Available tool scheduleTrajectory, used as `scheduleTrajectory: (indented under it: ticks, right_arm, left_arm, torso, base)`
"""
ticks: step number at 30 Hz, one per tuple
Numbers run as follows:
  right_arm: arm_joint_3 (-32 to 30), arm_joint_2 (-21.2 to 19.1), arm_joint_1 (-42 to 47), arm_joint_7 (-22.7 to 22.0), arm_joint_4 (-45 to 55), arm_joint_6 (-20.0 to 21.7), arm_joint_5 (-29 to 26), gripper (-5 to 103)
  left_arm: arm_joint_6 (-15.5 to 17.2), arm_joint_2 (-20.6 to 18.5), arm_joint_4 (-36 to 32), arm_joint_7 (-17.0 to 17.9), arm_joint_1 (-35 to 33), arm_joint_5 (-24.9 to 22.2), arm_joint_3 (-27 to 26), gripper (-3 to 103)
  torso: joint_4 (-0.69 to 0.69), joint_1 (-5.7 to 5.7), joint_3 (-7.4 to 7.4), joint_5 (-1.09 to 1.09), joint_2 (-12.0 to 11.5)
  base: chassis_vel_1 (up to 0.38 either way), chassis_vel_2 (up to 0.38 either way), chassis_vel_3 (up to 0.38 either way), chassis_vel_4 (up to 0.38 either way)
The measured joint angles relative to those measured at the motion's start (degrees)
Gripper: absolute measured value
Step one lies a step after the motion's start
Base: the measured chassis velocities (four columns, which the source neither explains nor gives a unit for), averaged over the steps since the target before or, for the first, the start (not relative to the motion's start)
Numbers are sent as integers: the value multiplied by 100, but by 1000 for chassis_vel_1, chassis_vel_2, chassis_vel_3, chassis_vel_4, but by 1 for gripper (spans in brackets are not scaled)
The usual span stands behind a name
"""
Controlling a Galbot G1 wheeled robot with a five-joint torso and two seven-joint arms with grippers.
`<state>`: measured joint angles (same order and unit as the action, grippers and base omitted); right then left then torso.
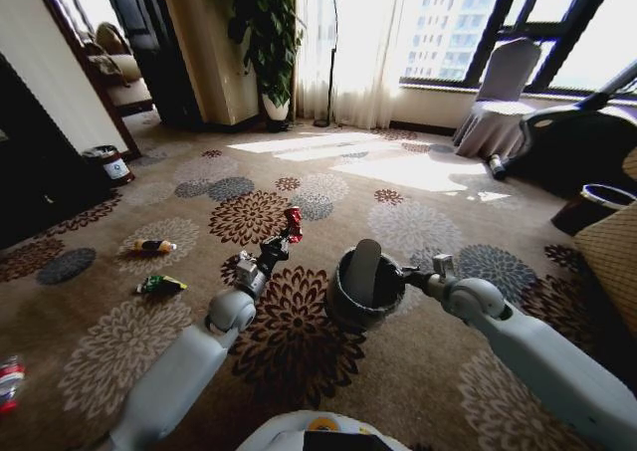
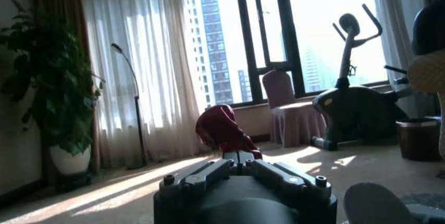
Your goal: Pick up the trash from the ground and place it into the trash bin.
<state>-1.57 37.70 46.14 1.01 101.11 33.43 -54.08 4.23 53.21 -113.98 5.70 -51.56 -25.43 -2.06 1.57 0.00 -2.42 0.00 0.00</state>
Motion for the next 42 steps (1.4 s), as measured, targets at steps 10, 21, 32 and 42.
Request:
scheduleTrajectory:
  ticks: [10, 21, 32, 42]
  right_arm:
    - [705, 76, -636, 7, -27, 51, 178, 1]
    - [826, 112, -998, 2, -339, 78, 156, 1]
    - [985, 83, -1148, 5, -218, 132, 133, 1]
    - [871, 39, -1068, 3, -68, 58, 148, 1]
  left_arm:
    - [372, 269, 57, 643, 1320, -776, 1504, 0]
    - [803, 153, -364, 1229, 886, -1264, 1989, 0]
    - [861, 434, -118, 981, 738, -958, 2142, 22]
    - [845, 534, -169, 1316, 365, -890, 1187, 53]
  torso:
    - [-5, 0, -1, -1, 0]
    - [0, 0, 1, 0, 0]
    - [-3, 0, 1, 1, 0]
    - [-2, 0, 0, 0, 0]
  base:
    - [0, 0, 0, 0]
    - [0, 0, 0, 0]
    - [0, 0, 0, 0]
    - [0, 0, 0, 0]
